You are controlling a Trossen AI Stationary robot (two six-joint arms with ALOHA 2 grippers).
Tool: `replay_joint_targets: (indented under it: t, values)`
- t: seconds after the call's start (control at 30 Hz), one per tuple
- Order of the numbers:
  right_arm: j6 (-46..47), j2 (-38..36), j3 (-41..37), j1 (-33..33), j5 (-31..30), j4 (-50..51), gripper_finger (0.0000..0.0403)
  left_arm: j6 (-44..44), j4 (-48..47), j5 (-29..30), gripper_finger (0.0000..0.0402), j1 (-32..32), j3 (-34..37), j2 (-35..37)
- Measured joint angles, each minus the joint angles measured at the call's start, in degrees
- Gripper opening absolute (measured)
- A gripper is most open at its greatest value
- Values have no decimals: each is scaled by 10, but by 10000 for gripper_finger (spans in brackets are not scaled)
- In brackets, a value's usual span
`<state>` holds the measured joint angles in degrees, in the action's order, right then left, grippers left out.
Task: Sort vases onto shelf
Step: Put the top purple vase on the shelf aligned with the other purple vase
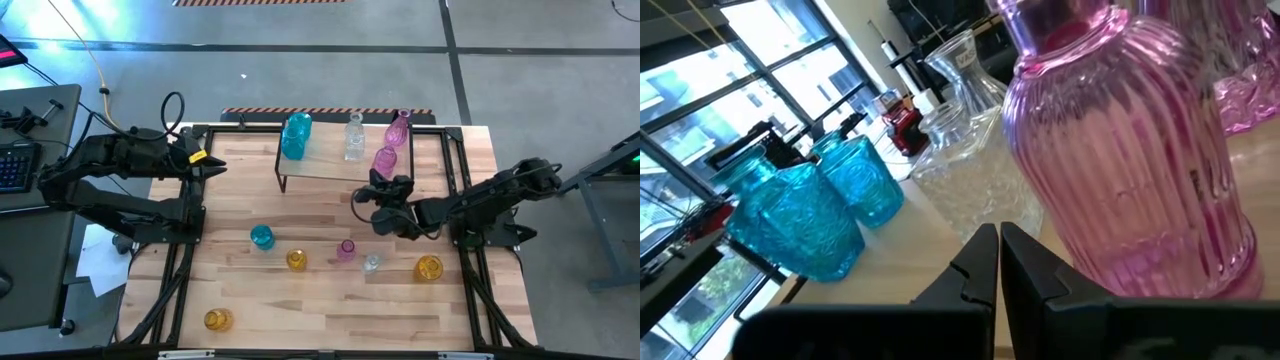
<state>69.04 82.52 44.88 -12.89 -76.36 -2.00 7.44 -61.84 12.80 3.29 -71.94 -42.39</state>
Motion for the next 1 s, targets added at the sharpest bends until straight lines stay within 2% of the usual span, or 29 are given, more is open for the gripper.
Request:
replay_joint_targets:
  t: [0.33, 1.0]
  values:
    - [0, 0, 0, 19, -3, -4, 0, 0, 0, 0, 58, 0, 0, 0]
    - [-19, 0, 0, 20, -57, -4, 0, 0, -1, -2, 58, 0, 0, 1]
